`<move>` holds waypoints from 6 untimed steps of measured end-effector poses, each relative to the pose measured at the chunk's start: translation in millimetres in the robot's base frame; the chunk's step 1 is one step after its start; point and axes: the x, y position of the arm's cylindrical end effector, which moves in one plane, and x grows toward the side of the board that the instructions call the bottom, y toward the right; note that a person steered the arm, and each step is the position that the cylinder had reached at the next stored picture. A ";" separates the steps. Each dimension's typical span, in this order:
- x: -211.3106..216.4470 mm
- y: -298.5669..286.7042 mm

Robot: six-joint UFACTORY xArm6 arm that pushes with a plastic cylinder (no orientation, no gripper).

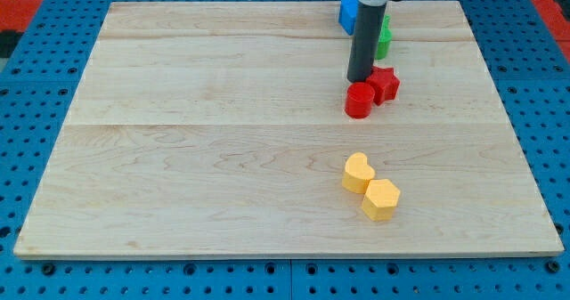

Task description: Slide the red star along with red circle slightly down

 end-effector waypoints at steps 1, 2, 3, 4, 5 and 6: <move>-51.8 33.2; -34.3 46.6; -10.4 47.5; 15.5 30.7; 47.3 9.6; 52.8 3.2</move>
